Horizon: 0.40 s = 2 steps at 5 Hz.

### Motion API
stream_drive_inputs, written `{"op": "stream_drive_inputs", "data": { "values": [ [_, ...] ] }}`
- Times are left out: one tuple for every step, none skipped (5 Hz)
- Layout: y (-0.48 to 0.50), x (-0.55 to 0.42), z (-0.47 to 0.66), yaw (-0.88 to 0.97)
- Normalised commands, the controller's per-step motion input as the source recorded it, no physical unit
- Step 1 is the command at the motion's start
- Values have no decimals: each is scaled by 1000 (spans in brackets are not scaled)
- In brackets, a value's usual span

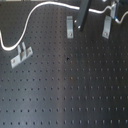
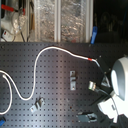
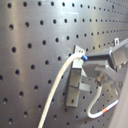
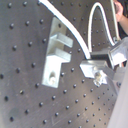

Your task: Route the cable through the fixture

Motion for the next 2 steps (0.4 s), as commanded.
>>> {"op": "stream_drive_inputs", "data": {
  "values": [
    [153, -419, 135, -106],
    [-154, -606, 67, -146]
  ]
}}
